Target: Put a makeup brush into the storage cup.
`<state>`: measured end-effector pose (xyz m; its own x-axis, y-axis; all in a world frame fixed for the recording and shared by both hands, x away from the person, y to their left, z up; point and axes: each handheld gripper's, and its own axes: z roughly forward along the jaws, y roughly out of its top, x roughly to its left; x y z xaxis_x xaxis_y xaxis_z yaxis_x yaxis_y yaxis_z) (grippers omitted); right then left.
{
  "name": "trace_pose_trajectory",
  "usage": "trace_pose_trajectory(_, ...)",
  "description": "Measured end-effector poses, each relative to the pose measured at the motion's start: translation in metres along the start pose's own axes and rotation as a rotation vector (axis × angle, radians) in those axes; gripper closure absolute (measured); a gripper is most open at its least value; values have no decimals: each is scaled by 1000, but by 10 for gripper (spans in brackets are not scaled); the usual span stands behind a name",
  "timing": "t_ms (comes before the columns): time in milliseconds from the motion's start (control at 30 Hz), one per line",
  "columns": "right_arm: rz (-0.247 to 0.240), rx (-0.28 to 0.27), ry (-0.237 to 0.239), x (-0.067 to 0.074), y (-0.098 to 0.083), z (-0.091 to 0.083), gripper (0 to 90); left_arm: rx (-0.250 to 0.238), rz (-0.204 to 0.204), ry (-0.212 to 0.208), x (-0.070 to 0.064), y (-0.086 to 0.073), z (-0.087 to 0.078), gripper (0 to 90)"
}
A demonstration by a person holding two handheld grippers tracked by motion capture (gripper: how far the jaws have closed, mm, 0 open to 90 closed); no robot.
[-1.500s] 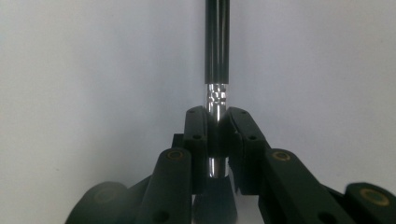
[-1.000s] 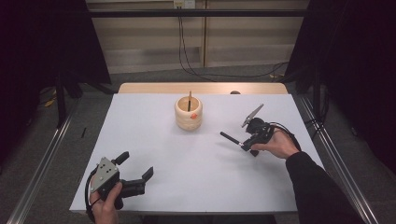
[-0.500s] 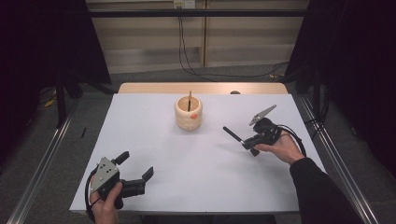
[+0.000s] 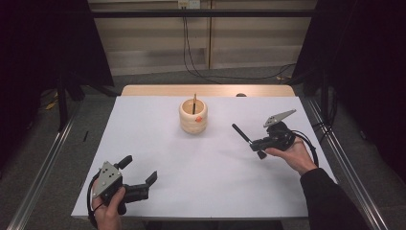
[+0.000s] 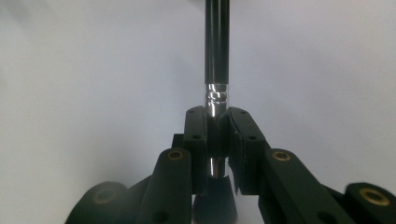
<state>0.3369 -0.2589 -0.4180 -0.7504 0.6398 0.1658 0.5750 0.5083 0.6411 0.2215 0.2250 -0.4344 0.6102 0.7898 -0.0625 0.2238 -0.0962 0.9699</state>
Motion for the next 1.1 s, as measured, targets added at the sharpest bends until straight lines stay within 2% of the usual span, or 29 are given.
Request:
trace_pose_trajectory(133, -11, -52, -12, 2, -3, -4, 785, 0, 1, 0, 0, 0, 0, 7)
trace_pose_trajectory(267, -7, -106, 0, 0, -6, -6, 784, 1, 1, 2, 0, 0, 0, 8)
trace_pose_trajectory(600, -12, -299, 17, 3, -12, -17, 784, -2, -5, 1, 0, 0, 1, 9)
trace_pose_trajectory(1100, -13, -476, 29, 6, -17, -35, 784, -3, 1, 4, -2, 0, 1, 7)
